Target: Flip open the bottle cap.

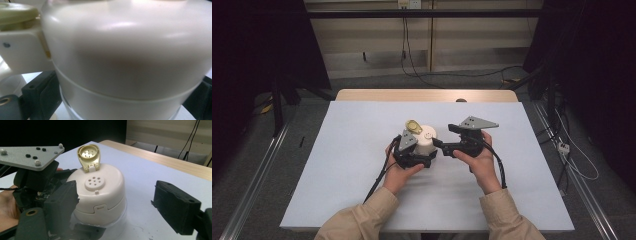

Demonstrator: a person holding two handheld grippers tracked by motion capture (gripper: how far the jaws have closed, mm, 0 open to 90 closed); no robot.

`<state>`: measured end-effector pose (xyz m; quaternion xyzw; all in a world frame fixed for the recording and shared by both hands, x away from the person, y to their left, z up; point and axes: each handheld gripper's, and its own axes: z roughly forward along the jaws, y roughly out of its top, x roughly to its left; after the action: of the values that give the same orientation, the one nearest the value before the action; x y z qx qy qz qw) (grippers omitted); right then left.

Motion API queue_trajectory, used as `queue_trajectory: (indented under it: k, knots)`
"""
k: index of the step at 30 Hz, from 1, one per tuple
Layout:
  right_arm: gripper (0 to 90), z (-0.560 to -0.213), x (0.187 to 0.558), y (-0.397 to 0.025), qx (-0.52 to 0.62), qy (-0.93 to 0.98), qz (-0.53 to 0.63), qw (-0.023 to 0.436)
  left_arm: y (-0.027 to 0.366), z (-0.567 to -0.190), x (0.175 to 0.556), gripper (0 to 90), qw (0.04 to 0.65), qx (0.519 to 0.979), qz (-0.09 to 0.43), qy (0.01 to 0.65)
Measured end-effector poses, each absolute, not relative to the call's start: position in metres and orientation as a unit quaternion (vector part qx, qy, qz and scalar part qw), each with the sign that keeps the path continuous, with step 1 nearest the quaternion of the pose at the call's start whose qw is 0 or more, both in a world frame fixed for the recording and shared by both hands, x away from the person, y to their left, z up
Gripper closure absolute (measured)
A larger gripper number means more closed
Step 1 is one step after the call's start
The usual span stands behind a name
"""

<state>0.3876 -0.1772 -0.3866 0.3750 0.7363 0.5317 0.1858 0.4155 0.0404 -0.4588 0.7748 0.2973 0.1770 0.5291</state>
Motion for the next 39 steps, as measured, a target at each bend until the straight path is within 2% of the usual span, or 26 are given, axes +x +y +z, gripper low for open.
queue_trajectory:
  k: [16, 39]
  knots:
    - [19.0, -0.388, 0.385, -0.180, 0.375, 0.735, 0.534, 0.187, 0.041, -0.459, 0.416, 3.9, 0.520, 0.781, 0.171, 0.301]
    - [19.1, -0.395, 0.366, -0.208, 0.394, 0.726, 0.531, 0.188, 0.043, -0.457, 0.413, 3.9, 0.493, 0.795, 0.155, 0.319]
